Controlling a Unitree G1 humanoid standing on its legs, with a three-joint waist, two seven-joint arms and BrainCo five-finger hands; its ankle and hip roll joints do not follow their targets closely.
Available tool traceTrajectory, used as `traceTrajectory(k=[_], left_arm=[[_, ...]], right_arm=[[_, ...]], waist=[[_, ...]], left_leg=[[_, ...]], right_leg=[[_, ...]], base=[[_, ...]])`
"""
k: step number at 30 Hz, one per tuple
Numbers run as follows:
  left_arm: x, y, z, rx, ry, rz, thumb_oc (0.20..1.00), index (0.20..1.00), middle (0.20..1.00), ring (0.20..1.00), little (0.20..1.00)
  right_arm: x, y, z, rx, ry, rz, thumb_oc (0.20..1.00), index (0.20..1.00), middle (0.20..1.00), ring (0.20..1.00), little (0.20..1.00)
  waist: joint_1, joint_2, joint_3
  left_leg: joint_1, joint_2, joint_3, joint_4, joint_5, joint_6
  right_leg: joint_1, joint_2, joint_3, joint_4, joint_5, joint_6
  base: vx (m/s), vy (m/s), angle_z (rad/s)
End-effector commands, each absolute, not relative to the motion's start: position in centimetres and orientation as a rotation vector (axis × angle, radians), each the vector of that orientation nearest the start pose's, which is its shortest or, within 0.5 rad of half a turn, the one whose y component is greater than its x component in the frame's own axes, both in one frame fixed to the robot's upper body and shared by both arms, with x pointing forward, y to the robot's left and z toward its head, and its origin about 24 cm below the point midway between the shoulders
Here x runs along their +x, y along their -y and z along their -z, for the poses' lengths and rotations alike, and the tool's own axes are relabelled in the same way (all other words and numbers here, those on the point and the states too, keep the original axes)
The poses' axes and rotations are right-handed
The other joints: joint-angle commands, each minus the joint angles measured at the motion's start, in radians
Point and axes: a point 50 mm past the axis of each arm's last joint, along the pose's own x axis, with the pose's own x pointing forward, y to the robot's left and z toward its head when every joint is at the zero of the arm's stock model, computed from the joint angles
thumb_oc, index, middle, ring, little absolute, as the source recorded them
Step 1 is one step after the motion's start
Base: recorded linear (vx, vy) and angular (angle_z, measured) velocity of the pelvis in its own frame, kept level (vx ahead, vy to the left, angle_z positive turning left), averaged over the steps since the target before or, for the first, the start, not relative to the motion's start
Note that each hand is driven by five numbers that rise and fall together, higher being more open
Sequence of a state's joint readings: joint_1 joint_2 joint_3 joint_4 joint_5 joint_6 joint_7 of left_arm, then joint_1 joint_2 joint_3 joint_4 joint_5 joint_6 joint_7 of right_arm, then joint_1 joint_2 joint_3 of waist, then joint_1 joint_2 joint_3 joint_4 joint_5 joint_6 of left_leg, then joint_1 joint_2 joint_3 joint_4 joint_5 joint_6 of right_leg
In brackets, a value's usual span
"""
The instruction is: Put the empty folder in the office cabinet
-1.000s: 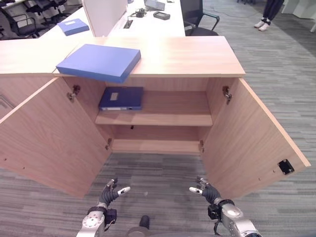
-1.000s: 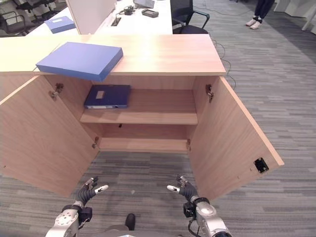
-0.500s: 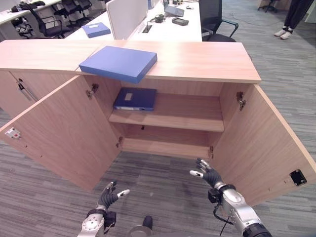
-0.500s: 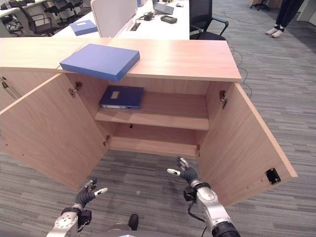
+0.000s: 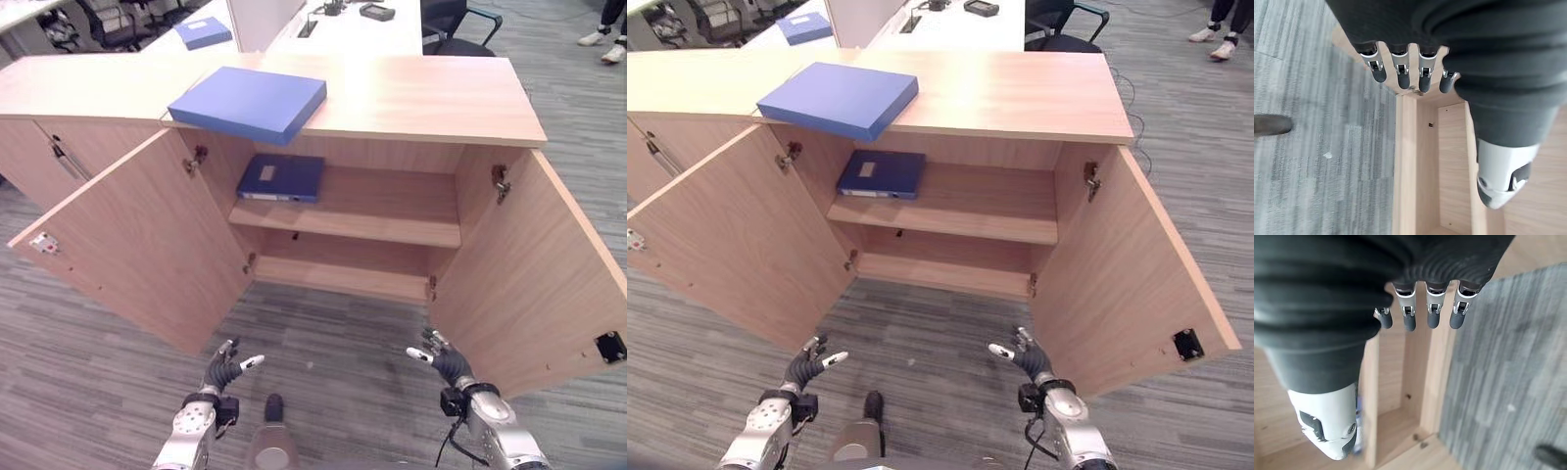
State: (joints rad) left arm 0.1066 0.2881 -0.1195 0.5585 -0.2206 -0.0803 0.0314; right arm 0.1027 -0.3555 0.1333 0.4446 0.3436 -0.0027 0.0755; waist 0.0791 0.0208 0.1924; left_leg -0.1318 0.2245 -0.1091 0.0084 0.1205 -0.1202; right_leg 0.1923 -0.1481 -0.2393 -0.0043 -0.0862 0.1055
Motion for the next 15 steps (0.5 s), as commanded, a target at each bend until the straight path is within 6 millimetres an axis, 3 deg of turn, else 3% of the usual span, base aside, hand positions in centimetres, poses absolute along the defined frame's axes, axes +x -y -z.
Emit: traceTrajectory(k=[1, 4, 5, 7, 10, 13, 15], left_arm=[[19.2, -23.7, 6.8, 0.122, -0.489, -0.125, 1.000, 1.000, 1.000, 1.000, 1.000], [19.0, -23.7, 6.9, 0.138, -0.496, -0.103, 1.000, 1.000, 1.000, 1.000, 1.000], [19.3, -23.5, 6.6, 0.152, -0.481, -0.079, 1.000, 1.000, 1.000, 1.000, 1.000], [19.4, -23.8, 6.5, 0.180, -0.484, -0.075, 1.000, 1.000, 1.000, 1.000, 1.000], [19.4, -24.7, 6.0, 0.209, -0.470, -0.085, 1.000, 1.000, 1.000, 1.000, 1.000], [19.6, -25.2, 5.6, 0.216, -0.462, -0.095, 1.000, 1.000, 1.000, 1.000, 1.000], [19.7, -25.9, 5.4, 0.230, -0.461, -0.121, 1.000, 1.000, 1.000, 1.000, 1.000]], right_arm=[[20.8, 23.1, 5.4, -0.016, -0.470, -0.016, 1.000, 1.000, 1.000, 1.000, 1.000], [20.2, 23.4, 5.7, -0.005, -0.486, 0.001, 1.000, 1.000, 1.000, 1.000, 1.000], [19.7, 23.5, 5.9, 0.007, -0.494, 0.014, 1.000, 1.000, 1.000, 1.000, 1.000], [19.5, 23.2, 6.6, 0.018, -0.519, 0.031, 1.000, 1.000, 1.000, 1.000, 1.000], [19.9, 22.4, 6.7, 0.035, -0.516, 0.021, 1.000, 1.000, 1.000, 1.000, 1.000], [20.2, 21.7, 6.8, 0.047, -0.515, 0.006, 1.000, 1.000, 1.000, 1.000, 1.000], [20.6, 21.1, 6.7, 0.051, -0.506, -0.007, 1.000, 1.000, 1.000, 1.000, 1.000]], waist=[[0.029, -0.009, -0.011], [0.029, -0.002, -0.034], [0.017, 0.000, -0.047], [0.012, -0.019, -0.065], [0.015, -0.044, -0.069], [0.022, -0.055, -0.067], [0.020, -0.057, -0.052]], left_leg=[[-0.078, 0.099, -0.013, -0.020, 0.029, -0.076], [-0.070, 0.094, 0.022, -0.025, 0.044, -0.093], [-0.062, 0.086, 0.070, -0.024, 0.051, -0.097], [-0.022, 0.029, 0.103, -0.039, 0.027, -0.075], [0.016, -0.018, 0.157, -0.056, -0.007, -0.038], [0.029, -0.049, 0.176, -0.057, -0.030, -0.013], [0.060, -0.084, 0.194, -0.063, -0.060, 0.021]], right_leg=[[0.010, -0.024, 0.116, 0.110, -0.141, 0.028], [0.041, -0.055, 0.115, 0.089, -0.130, 0.051], [0.043, -0.088, 0.108, 0.080, -0.098, 0.072], [0.008, -0.154, 0.118, 0.086, 0.005, 0.111], [-0.041, -0.206, 0.132, 0.109, 0.124, 0.139], [-0.068, -0.231, 0.128, 0.137, 0.177, 0.148], [-0.120, -0.263, 0.108, 0.234, 0.284, 0.143]], base=[[0.31, 0.329, -0.47], [0.27, 0.368, -0.10], [0.23, 0.472, 0.13], [0.22, 0.516, -0.04], [0.10, 0.296, -0.39], [0.07, 0.218, -0.26], [0.10, 0.320, -0.10]])
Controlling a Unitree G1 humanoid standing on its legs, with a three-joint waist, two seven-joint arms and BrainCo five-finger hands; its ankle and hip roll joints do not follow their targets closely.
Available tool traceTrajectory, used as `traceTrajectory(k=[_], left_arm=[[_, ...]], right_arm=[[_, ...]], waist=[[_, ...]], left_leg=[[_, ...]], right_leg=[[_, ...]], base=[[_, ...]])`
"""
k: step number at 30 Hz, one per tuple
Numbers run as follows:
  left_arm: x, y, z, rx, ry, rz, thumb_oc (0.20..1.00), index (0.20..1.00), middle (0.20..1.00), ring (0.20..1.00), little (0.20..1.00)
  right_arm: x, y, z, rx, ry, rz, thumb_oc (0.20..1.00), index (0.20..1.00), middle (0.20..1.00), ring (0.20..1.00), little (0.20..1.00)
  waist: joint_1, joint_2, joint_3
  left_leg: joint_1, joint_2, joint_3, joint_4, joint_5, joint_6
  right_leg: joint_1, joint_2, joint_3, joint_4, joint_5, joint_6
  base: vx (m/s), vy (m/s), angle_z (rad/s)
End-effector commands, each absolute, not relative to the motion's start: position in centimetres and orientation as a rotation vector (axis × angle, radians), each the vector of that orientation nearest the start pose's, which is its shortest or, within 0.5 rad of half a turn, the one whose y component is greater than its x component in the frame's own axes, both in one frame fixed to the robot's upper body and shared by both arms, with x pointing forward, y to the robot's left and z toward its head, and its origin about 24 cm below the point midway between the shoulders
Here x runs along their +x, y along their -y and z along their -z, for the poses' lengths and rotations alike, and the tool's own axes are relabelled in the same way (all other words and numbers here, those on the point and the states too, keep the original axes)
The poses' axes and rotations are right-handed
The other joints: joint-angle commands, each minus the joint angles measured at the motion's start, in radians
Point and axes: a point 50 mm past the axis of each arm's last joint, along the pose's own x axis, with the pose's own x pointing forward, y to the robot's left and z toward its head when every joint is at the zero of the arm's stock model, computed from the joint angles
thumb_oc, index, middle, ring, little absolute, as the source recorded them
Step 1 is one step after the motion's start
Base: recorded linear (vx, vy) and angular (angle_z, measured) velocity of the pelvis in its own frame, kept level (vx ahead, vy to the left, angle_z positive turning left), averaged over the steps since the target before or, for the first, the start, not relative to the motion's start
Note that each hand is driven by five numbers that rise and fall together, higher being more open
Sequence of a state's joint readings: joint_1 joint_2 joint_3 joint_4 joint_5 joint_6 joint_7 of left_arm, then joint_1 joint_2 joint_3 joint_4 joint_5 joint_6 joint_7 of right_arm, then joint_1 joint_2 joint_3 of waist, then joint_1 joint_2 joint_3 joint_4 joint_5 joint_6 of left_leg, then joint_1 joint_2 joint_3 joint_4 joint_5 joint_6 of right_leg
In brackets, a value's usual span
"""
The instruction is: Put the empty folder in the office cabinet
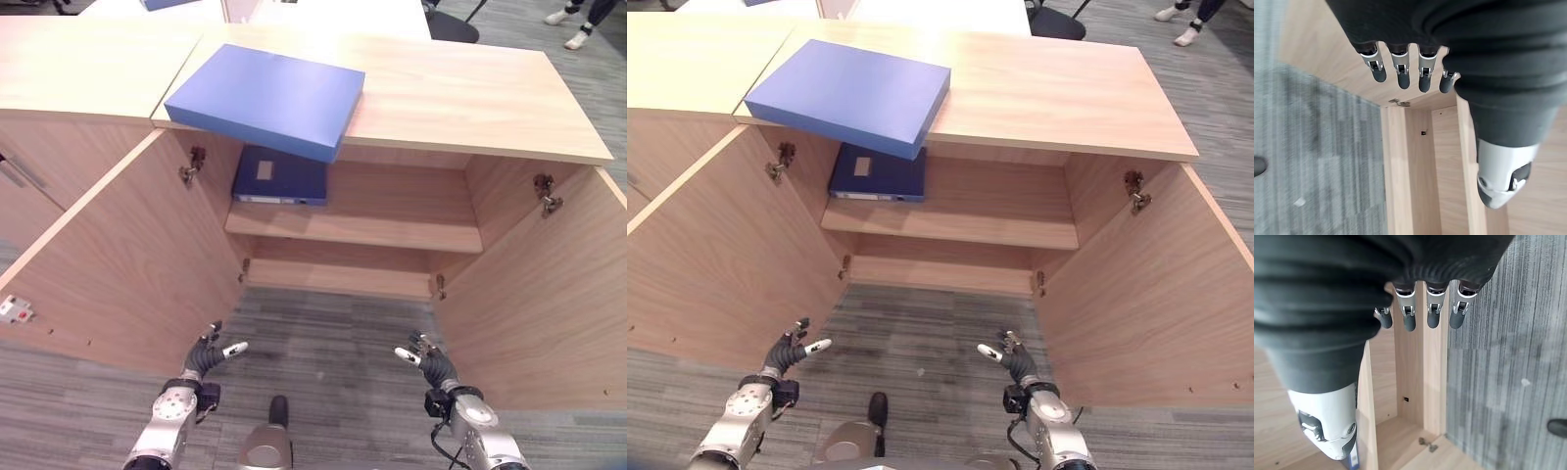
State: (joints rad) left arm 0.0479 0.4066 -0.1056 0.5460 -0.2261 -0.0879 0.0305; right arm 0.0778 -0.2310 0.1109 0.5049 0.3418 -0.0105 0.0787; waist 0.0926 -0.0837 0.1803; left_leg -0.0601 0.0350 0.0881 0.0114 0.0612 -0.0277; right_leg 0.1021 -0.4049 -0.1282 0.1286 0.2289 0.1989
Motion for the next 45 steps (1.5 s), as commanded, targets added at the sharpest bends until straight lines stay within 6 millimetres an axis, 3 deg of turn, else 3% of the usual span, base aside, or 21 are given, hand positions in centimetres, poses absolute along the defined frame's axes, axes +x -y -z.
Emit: traceTrajectory(k=[1, 2, 4, 5, 6, 9, 11, 14, 15, 17, 21, 24, 30, 33, 34, 38, 40, 41, 42, 45], left_arm=[[19.7, -26.0, 5.3, 0.230, -0.460, -0.122, 1.000, 1.000, 1.000, 1.000, 1.000], [19.8, -26.1, 5.2, 0.229, -0.459, -0.132, 1.000, 1.000, 1.000, 1.000, 1.000], [19.7, -26.3, 5.2, 0.231, -0.460, -0.134, 1.000, 1.000, 1.000, 1.000, 1.000], [19.6, -26.1, 5.3, 0.217, -0.466, -0.130, 1.000, 1.000, 1.000, 1.000, 1.000], [19.6, -26.1, 5.3, 0.216, -0.466, -0.130, 1.000, 1.000, 1.000, 1.000, 1.000], [19.5, -25.7, 5.7, 0.203, -0.477, -0.122, 1.000, 1.000, 1.000, 1.000, 1.000], [19.7, -24.9, 6.0, 0.179, -0.478, -0.110, 1.000, 1.000, 1.000, 1.000, 1.000], [19.7, -24.6, 6.2, 0.175, -0.484, -0.108, 1.000, 1.000, 1.000, 1.000, 1.000], [19.9, -24.3, 6.2, 0.184, -0.481, -0.097, 1.000, 1.000, 1.000, 1.000, 1.000], [19.9, -24.2, 6.2, 0.185, -0.480, -0.093, 1.000, 1.000, 1.000, 1.000, 1.000], [19.4, -23.8, 6.5, 0.182, -0.487, -0.074, 1.000, 1.000, 1.000, 1.000, 1.000], [18.8, -23.7, 7.0, 0.167, -0.510, -0.078, 1.000, 1.000, 1.000, 1.000, 1.000], [18.4, -23.4, 7.4, 0.132, -0.525, -0.090, 1.000, 1.000, 1.000, 1.000, 1.000], [18.6, -23.1, 7.3, 0.115, -0.517, -0.084, 1.000, 1.000, 1.000, 1.000, 1.000], [19.0, -22.9, 7.1, 0.108, -0.507, -0.083, 1.000, 1.000, 1.000, 1.000, 1.000], [19.1, -22.6, 7.2, 0.101, -0.510, -0.081, 1.000, 1.000, 1.000, 1.000, 1.000], [19.1, -22.6, 7.3, 0.091, -0.509, -0.084, 1.000, 1.000, 1.000, 1.000, 1.000], [18.9, -22.6, 7.4, 0.092, -0.516, -0.084, 1.000, 1.000, 1.000, 1.000, 1.000], [18.9, -22.6, 7.4, 0.092, -0.517, -0.084, 1.000, 1.000, 1.000, 1.000, 1.000], [18.6, -22.6, 7.7, 0.107, -0.536, -0.084, 1.000, 1.000, 1.000, 1.000, 1.000]], right_arm=[[20.6, 21.1, 6.7, 0.051, -0.506, -0.007, 1.000, 1.000, 1.000, 1.000, 1.000], [20.9, 21.0, 6.4, 0.051, -0.496, -0.007, 1.000, 1.000, 1.000, 1.000, 1.000], [21.2, 20.5, 6.3, 0.061, -0.483, -0.013, 1.000, 1.000, 1.000, 1.000, 1.000], [21.1, 20.5, 6.4, 0.061, -0.488, -0.015, 1.000, 1.000, 1.000, 1.000, 1.000], [21.1, 20.5, 6.4, 0.060, -0.488, -0.015, 1.000, 1.000, 1.000, 1.000, 1.000], [21.2, 20.7, 6.3, 0.065, -0.481, -0.003, 1.000, 1.000, 1.000, 1.000, 1.000], [21.3, 21.2, 6.2, 0.058, -0.477, 0.016, 1.000, 1.000, 1.000, 1.000, 1.000], [21.3, 21.3, 6.2, 0.054, -0.479, 0.026, 1.000, 1.000, 1.000, 1.000, 1.000], [21.2, 21.5, 6.2, 0.051, -0.481, 0.040, 1.000, 1.000, 1.000, 1.000, 1.000], [21.1, 21.6, 6.3, 0.048, -0.485, 0.043, 1.000, 1.000, 1.000, 1.000, 1.000], [20.1, 22.3, 6.9, 0.049, -0.516, 0.067, 1.000, 1.000, 1.000, 1.000, 1.000], [19.5, 22.9, 7.3, 0.034, -0.546, 0.072, 1.000, 1.000, 1.000, 1.000, 1.000], [19.2, 24.1, 7.3, -0.007, -0.564, 0.077, 1.000, 1.000, 1.000, 1.000, 1.000], [19.1, 24.9, 7.0, -0.019, -0.558, 0.095, 1.000, 1.000, 1.000, 1.000, 1.000], [19.3, 25.4, 6.7, -0.037, -0.552, 0.103, 1.000, 1.000, 1.000, 1.000, 1.000], [19.4, 25.8, 6.7, -0.043, -0.558, 0.117, 1.000, 1.000, 1.000, 1.000, 1.000], [19.3, 25.9, 6.8, -0.040, -0.566, 0.122, 1.000, 1.000, 1.000, 1.000, 1.000], [19.1, 26.0, 6.9, -0.041, -0.571, 0.127, 1.000, 1.000, 1.000, 1.000, 1.000], [19.1, 26.0, 6.9, -0.041, -0.571, 0.127, 1.000, 1.000, 1.000, 1.000, 1.000], [19.1, 26.1, 7.0, -0.048, -0.577, 0.139, 1.000, 1.000, 1.000, 1.000, 1.000]], waist=[[0.007, 0.046, -0.039], [0.011, 0.051, -0.032], [0.016, 0.065, -0.023], [-0.001, 0.076, -0.011], [-0.001, 0.077, -0.013], [-0.029, 0.105, 0.011], [-0.050, 0.102, 0.025], [-0.066, 0.103, 0.034], [-0.084, 0.105, 0.042], [-0.091, 0.107, 0.044], [-0.101, 0.095, 0.010], [-0.107, 0.108, -0.011], [-0.108, 0.129, -0.024], [-0.108, 0.135, -0.014], [-0.101, 0.124, 0.015], [-0.098, 0.103, 0.038], [-0.091, 0.100, 0.042], [-0.085, 0.096, 0.034], [-0.083, 0.094, 0.035], [-0.062, 0.104, 0.022]], left_leg=[[-0.011, 0.105, -0.001, -0.066, -0.001, -0.071], [-0.003, 0.101, 0.008, -0.068, -0.008, -0.061], [0.017, 0.090, 0.029, -0.074, -0.030, -0.043], [0.051, 0.069, 0.032, -0.083, -0.047, -0.026], [0.048, 0.071, 0.033, -0.084, -0.045, -0.027], [0.086, 0.055, 0.019, -0.092, -0.059, -0.021], [0.122, 0.027, 0.003, -0.099, -0.089, -0.022], [0.143, 0.020, -0.008, -0.099, -0.108, -0.027], [0.165, 0.023, -0.022, -0.099, -0.122, -0.036], [0.177, 0.026, -0.026, -0.099, -0.130, -0.040], [0.221, 0.005, -0.033, -0.096, -0.169, -0.049], [0.245, 0.034, -0.043, -0.090, -0.178, -0.067], [0.226, 0.111, -0.053, 0.003, -0.176, -0.116], [0.166, 0.136, -0.062, 0.130, -0.116, -0.154], [0.095, 0.120, -0.103, 0.271, -0.044, -0.168], [0.023, 0.107, -0.129, 0.393, -0.018, -0.163], [0.005, 0.117, -0.118, 0.350, -0.038, -0.156], [0.007, 0.119, -0.114, 0.260, -0.084, -0.148], [0.013, 0.118, -0.111, 0.255, -0.083, -0.147], [-0.004, 0.119, -0.122, 0.088, -0.077, -0.141]], right_leg=[[-0.031, -0.007, 0.000, 0.101, -0.031, 0.050], [-0.045, -0.021, -0.031, 0.129, -0.008, 0.047], [-0.061, -0.021, -0.114, 0.183, -0.032, 0.038], [-0.107, 0.046, -0.117, 0.217, -0.091, 0.025], [-0.111, 0.048, -0.116, 0.218, -0.090, 0.023], [-0.177, 0.172, -0.112, 0.168, -0.229, -0.016], [-0.220, 0.206, -0.129, 0.027, -0.212, -0.022], [-0.250, 0.198, -0.140, -0.049, -0.174, -0.011], [-0.286, 0.172, -0.133, -0.093, -0.128, 0.012], [-0.294, 0.164, -0.125, -0.105, -0.115, 0.018], [-0.238, 0.138, -0.125, -0.168, -0.071, 0.024], [-0.202, 0.152, -0.134, -0.174, -0.072, 0.015], [-0.145, 0.206, -0.160, -0.189, -0.130, -0.022], [-0.104, 0.236, -0.174, -0.196, -0.177, -0.055], [-0.079, 0.238, -0.174, -0.199, -0.189, -0.080], [-0.045, 0.238, -0.179, -0.209, -0.212, -0.095], [-0.035, 0.232, -0.176, -0.211, -0.217, -0.086], [-0.032, 0.227, -0.172, -0.213, -0.219, -0.075], [-0.031, 0.226, -0.169, -0.213, -0.220, -0.074], [-0.024, 0.234, -0.161, -0.214, -0.234, -0.059]], base=[[0.04, 0.176, -0.03], [0.03, 0.193, -0.12], [0.09, 0.350, -0.21], [0.10, 0.305, -0.22], [0.14, 0.314, -0.25], [0.15, 0.147, 0.00], [0.19, 0.043, 0.03], [0.17, -0.056, 0.24], [0.20, -0.096, 0.29], [0.18, -0.100, 0.28], [0.22, -0.096, 0.31], [0.26, -0.193, 0.31], [0.12, -0.171, 0.07], [0.06, -0.153, 0.08], [0.03, -0.154, 0.18], [0.02, -0.093, 0.12], [0.10, 0.012, 0.09], [0.08, 0.024, 0.04], [0.13, 0.056, 0.01], [0.09, 0.054, -0.03]])
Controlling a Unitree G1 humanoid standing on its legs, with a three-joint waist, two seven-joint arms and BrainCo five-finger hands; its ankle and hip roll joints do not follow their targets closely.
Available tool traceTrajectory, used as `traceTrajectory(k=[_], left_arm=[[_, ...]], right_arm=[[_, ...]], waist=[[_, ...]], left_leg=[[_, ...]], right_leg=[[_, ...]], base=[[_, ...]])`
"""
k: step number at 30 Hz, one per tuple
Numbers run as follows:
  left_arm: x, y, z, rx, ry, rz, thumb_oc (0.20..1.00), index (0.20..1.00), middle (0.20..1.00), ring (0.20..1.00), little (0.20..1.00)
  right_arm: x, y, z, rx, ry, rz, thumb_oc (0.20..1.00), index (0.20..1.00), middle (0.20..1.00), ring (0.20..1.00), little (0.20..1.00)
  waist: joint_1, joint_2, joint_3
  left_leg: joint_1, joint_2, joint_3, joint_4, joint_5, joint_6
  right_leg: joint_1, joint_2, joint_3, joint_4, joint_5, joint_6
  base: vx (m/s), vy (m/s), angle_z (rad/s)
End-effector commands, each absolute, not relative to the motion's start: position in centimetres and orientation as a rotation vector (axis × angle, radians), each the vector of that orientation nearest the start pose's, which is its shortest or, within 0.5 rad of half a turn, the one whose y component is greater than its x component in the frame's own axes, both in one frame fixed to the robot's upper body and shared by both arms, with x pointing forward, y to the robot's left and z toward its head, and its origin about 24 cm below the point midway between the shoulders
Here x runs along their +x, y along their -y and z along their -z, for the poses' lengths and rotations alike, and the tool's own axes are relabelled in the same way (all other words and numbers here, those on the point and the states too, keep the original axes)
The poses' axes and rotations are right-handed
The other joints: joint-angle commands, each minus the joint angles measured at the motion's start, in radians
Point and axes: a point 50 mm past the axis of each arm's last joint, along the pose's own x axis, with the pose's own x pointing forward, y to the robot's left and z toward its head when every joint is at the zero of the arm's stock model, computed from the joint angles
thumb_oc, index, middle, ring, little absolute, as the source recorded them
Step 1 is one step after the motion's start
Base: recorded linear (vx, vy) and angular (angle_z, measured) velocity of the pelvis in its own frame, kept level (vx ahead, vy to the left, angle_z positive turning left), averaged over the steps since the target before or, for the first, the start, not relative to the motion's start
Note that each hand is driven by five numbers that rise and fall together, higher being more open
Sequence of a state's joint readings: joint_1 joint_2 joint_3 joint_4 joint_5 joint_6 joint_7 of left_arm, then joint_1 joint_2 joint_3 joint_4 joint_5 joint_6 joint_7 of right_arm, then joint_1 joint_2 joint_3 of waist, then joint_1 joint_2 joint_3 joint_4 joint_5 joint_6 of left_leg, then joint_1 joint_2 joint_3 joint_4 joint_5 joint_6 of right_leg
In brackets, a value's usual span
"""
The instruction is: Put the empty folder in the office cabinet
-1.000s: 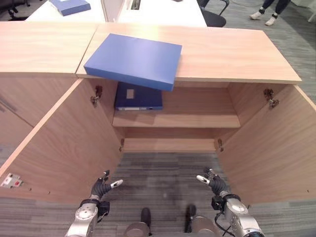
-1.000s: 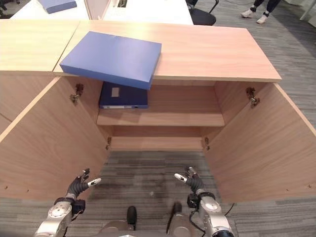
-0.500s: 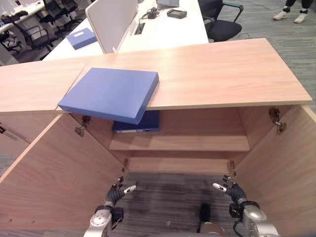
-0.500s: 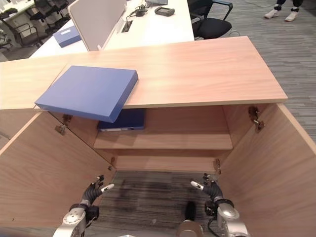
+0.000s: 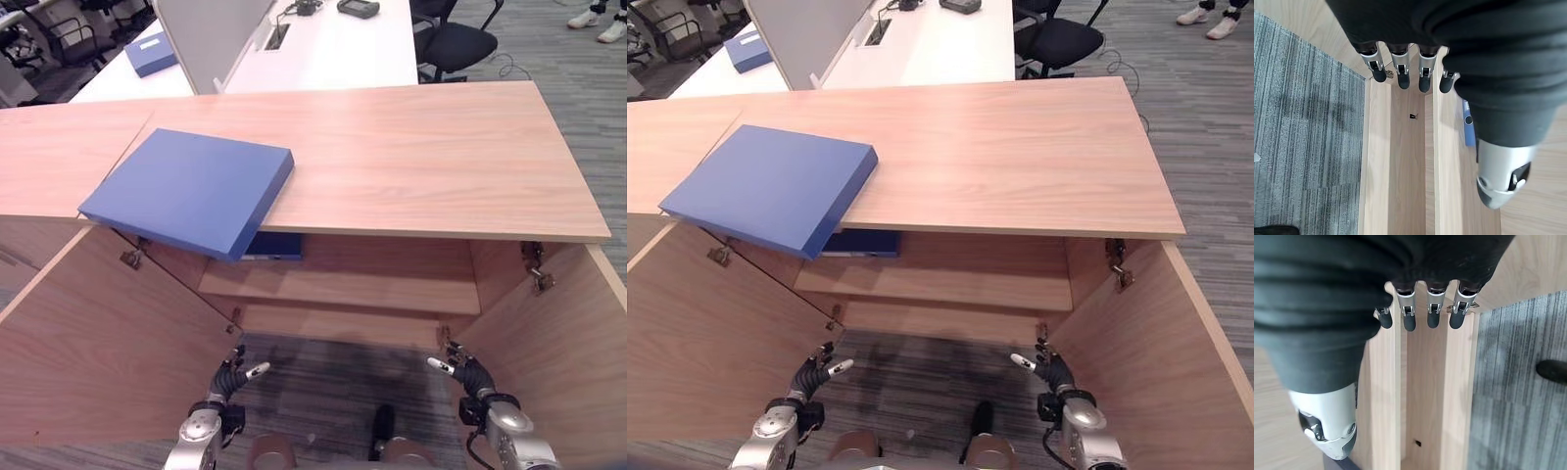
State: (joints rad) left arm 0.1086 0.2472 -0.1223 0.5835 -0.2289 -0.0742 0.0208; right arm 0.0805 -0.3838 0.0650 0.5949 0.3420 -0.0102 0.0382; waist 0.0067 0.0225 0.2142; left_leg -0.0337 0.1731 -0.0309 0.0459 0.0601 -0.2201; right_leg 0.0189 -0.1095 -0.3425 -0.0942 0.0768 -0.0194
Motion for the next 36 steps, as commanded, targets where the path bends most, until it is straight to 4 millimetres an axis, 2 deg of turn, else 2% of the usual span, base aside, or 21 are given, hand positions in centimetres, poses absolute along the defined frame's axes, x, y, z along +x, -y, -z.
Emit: traceTrajectory(k=[1, 5, 8, 13, 25, 31, 34, 36], left_arm=[[18.6, -22.5, 7.7, 0.106, -0.535, -0.080, 1.000, 1.000, 1.000, 1.000, 1.000], [18.0, -22.8, 7.9, 0.119, -0.551, -0.070, 1.000, 1.000, 1.000, 1.000, 1.000], [17.9, -23.0, 7.9, 0.126, -0.552, -0.077, 1.000, 1.000, 1.000, 1.000, 1.000], [18.0, -23.7, 7.8, 0.129, -0.555, -0.104, 1.000, 1.000, 1.000, 1.000, 1.000], [17.9, -24.2, 7.6, 0.153, -0.546, -0.119, 1.000, 1.000, 1.000, 1.000, 1.000], [19.1, -25.5, 4.9, 0.306, -0.412, -0.162, 1.000, 1.000, 1.000, 1.000, 1.000], [19.3, -26.4, 2.8, 0.433, -0.311, -0.211, 1.000, 1.000, 1.000, 1.000, 1.000], [19.1, -27.4, 0.7, 0.571, -0.209, -0.258, 1.000, 1.000, 1.000, 1.000, 1.000]], right_arm=[[19.0, 25.9, 7.3, -0.043, -0.587, 0.135, 1.000, 1.000, 1.000, 1.000, 1.000], [18.6, 25.1, 7.8, -0.022, -0.603, 0.119, 1.000, 1.000, 1.000, 1.000, 1.000], [18.4, 24.6, 8.1, -0.012, -0.618, 0.110, 1.000, 1.000, 1.000, 1.000, 1.000], [18.4, 23.6, 8.5, -0.001, -0.634, 0.077, 1.000, 1.000, 1.000, 1.000, 1.000], [18.5, 23.0, 8.6, 0.020, -0.632, 0.077, 1.000, 1.000, 1.000, 1.000, 1.000], [18.9, 22.9, 8.3, 0.030, -0.600, 0.090, 1.000, 1.000, 1.000, 1.000, 1.000], [19.0, 23.1, 8.0, 0.038, -0.566, 0.114, 1.000, 1.000, 1.000, 1.000, 1.000], [18.9, 23.5, 7.7, 0.035, -0.541, 0.139, 1.000, 1.000, 1.000, 1.000, 1.000]], waist=[[0.025, 0.001, -0.019], [0.028, 0.009, -0.053], [0.031, 0.008, -0.059], [0.040, -0.003, -0.074], [0.046, -0.020, -0.094], [0.059, -0.028, -0.097], [0.070, -0.034, -0.092], [0.085, -0.039, -0.087]], left_leg=[[-0.029, -0.022, -0.017, 0.035, -0.070, 0.050], [0.061, -0.023, 0.010, -0.071, -0.061, 0.059], [0.092, -0.024, 0.016, -0.097, -0.061, 0.065], [0.131, -0.030, 0.026, -0.114, -0.072, 0.078], [0.156, -0.035, 0.034, -0.125, -0.088, 0.088], [0.161, -0.033, 0.023, -0.126, -0.092, 0.086], [0.156, -0.032, 0.012, -0.122, -0.092, 0.084], [0.151, -0.029, 0.006, -0.119, -0.094, 0.080]], right_leg=[[0.067, -0.055, 0.064, 0.007, -0.083, 0.160], [0.078, -0.047, 0.081, 0.007, -0.077, 0.166], [0.081, -0.047, 0.095, 0.007, -0.074, 0.167], [0.092, -0.056, 0.112, 0.007, -0.068, 0.174], [0.098, -0.070, 0.117, 0.009, -0.063, 0.187], [0.106, -0.071, 0.113, 0.010, -0.069, 0.188], [0.109, -0.071, 0.107, 0.012, -0.074, 0.190], [0.114, -0.071, 0.099, 0.014, -0.081, 0.191]], base=[[0.09, 0.060, -0.07], [0.11, 0.087, -0.24], [0.04, 0.065, -0.31], [0.03, 0.057, 0.01], [0.01, 0.018, -0.04], [0.00, 0.000, 0.00], [0.00, -0.030, 0.03], [0.01, -0.065, 0.18]])
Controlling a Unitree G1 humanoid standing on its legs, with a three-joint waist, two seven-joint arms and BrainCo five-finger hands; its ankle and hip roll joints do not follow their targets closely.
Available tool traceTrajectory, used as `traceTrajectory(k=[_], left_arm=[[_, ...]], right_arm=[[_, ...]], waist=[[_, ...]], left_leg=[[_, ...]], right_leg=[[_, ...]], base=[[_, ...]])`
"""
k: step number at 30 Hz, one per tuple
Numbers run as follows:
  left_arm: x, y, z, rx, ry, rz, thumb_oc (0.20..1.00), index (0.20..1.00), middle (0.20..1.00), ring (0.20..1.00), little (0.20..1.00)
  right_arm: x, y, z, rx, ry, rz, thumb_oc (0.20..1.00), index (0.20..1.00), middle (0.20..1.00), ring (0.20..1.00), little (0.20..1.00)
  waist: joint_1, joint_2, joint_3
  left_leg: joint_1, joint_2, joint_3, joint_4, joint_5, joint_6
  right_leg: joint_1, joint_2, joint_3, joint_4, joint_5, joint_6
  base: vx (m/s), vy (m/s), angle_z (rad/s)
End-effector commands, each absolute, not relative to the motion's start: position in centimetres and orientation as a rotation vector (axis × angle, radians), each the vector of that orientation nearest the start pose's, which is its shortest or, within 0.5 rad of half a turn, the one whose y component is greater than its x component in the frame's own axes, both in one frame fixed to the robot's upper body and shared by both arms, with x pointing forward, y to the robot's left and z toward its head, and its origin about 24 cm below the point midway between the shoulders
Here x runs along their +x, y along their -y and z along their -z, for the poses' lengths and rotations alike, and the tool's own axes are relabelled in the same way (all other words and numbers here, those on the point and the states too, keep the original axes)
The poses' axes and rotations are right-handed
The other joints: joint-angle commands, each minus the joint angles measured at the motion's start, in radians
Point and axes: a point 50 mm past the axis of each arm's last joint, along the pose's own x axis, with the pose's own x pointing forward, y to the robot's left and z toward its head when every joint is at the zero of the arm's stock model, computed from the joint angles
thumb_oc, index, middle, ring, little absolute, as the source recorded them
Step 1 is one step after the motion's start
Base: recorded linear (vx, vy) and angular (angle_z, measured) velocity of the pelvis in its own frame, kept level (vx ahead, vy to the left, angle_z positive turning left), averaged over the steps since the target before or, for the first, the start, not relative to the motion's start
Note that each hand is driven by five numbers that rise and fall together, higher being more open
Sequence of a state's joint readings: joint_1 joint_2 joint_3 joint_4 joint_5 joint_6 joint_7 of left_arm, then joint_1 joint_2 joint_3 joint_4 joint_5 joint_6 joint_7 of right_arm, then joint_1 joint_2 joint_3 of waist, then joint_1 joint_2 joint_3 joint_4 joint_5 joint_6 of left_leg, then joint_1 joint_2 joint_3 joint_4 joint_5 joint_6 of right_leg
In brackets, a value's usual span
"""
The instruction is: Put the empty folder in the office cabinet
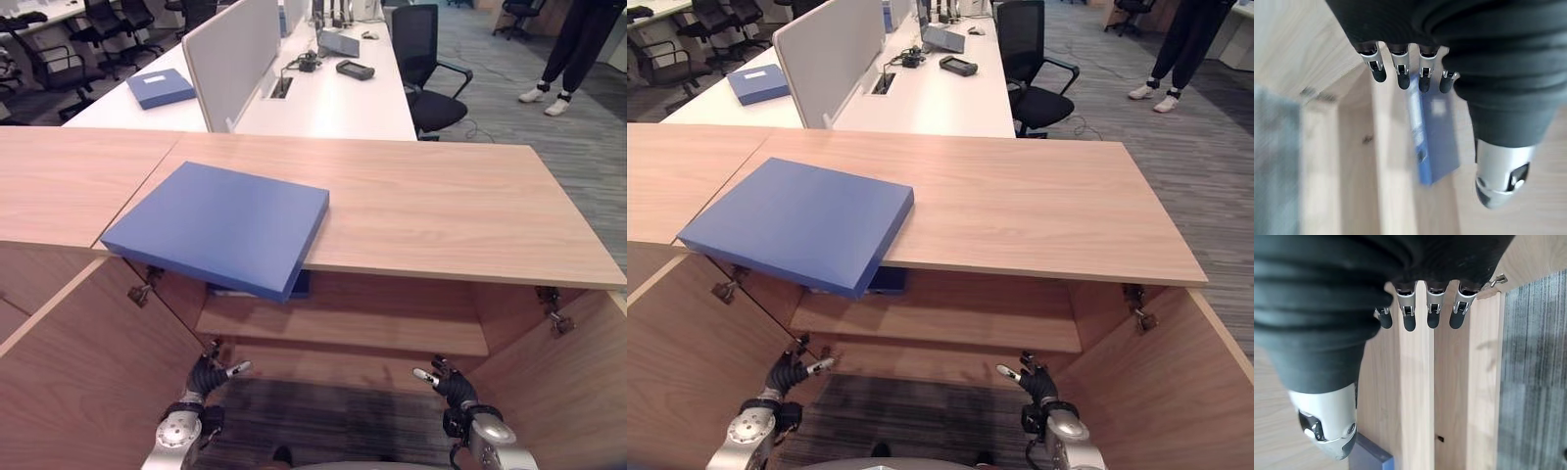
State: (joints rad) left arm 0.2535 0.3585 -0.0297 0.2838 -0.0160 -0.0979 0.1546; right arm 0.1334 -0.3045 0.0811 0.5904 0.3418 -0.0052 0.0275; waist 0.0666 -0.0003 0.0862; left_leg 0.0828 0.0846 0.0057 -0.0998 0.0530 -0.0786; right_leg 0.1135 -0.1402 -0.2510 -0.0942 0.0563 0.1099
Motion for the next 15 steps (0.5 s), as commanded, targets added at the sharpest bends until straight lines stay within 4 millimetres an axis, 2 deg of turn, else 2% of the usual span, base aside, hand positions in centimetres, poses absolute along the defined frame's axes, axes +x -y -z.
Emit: traceTrajectory(k=[1, 3, 5, 6, 7, 8, 12, 15], left_arm=[[19.0, -27.6, 0.4, 0.592, -0.192, -0.273, 1.000, 1.000, 1.000, 1.000, 1.000], [19.0, -28.2, -1.0, 0.651, -0.127, -0.326, 1.000, 1.000, 1.000, 1.000, 1.000], [18.8, -28.4, -1.4, 0.665, -0.112, -0.347, 1.000, 1.000, 1.000, 1.000, 1.000], [18.9, -29.1, -3.1, 0.721, -0.030, -0.417, 1.000, 1.000, 1.000, 1.000, 1.000], [18.9, -29.2, -3.7, 0.736, -0.001, -0.442, 1.000, 1.000, 1.000, 1.000, 1.000], [18.9, -29.2, -3.7, 0.737, -0.001, -0.443, 1.000, 1.000, 1.000, 1.000, 1.000], [19.1, -29.5, -6.1, 0.820, 0.128, -0.541, 1.000, 1.000, 1.000, 1.000, 1.000], [19.3, -29.3, -6.8, 0.854, 0.170, -0.557, 1.000, 1.000, 1.000, 1.000, 1.000]], right_arm=[[18.9, 23.6, 7.6, 0.034, -0.538, 0.143, 1.000, 1.000, 1.000, 1.000, 1.000], [18.9, 23.8, 7.5, 0.031, -0.531, 0.146, 1.000, 1.000, 1.000, 1.000, 1.000], [18.9, 23.7, 7.5, 0.032, -0.528, 0.146, 1.000, 1.000, 1.000, 1.000, 1.000], [19.0, 23.7, 7.5, 0.032, -0.521, 0.146, 1.000, 1.000, 1.000, 1.000, 1.000], [19.1, 23.7, 7.4, 0.032, -0.518, 0.145, 1.000, 1.000, 1.000, 1.000, 1.000], [19.2, 23.6, 7.4, 0.032, -0.517, 0.145, 1.000, 1.000, 1.000, 1.000, 1.000], [19.6, 23.4, 7.2, 0.030, -0.504, 0.138, 1.000, 1.000, 1.000, 1.000, 1.000], [19.8, 23.3, 7.1, 0.029, -0.496, 0.130, 1.000, 1.000, 1.000, 1.000, 1.000]], waist=[[0.029, -0.017, 0.042], [0.039, -0.018, 0.046], [0.040, -0.019, 0.047], [0.052, -0.022, 0.051], [0.054, -0.023, 0.054], [0.053, -0.023, 0.054], [0.064, -0.024, 0.060], [0.065, -0.023, 0.060]], left_leg=[[0.034, 0.061, -0.032, 0.027, -0.087, -0.063], [0.032, 0.067, -0.034, 0.029, -0.087, -0.067], [0.034, 0.069, -0.036, 0.030, -0.087, -0.068], [0.031, 0.076, -0.039, 0.037, -0.088, -0.073], [0.030, 0.079, -0.042, 0.041, -0.088, -0.075], [0.029, 0.079, -0.043, 0.042, -0.089, -0.076], [0.024, 0.087, -0.053, 0.047, -0.086, -0.083], [0.023, 0.091, -0.055, 0.047, -0.084, -0.086]], right_leg=[[0.021, -0.040, 0.005, 0.014, -0.063, 0.061], [0.026, -0.037, -0.005, 0.016, -0.068, 0.059], [0.029, -0.036, -0.007, 0.016, -0.070, 0.058], [0.035, -0.033, -0.016, 0.018, -0.074, 0.056], [0.037, -0.031, -0.019, 0.019, -0.075, 0.055], [0.038, -0.031, -0.020, 0.019, -0.076, 0.054], [0.043, -0.022, -0.037, 0.020, -0.083, 0.052], [0.048, -0.018, -0.042, 0.021, -0.088, 0.049]], base=[[0.01, -0.054, 0.23], [0.01, -0.049, 0.15], [0.01, -0.054, 0.08], [0.01, -0.089, 0.12], [0.01, -0.075, 0.13], [0.00, -0.041, 0.09], [0.00, -0.056, 0.08], [0.02, -0.048, 0.13]])
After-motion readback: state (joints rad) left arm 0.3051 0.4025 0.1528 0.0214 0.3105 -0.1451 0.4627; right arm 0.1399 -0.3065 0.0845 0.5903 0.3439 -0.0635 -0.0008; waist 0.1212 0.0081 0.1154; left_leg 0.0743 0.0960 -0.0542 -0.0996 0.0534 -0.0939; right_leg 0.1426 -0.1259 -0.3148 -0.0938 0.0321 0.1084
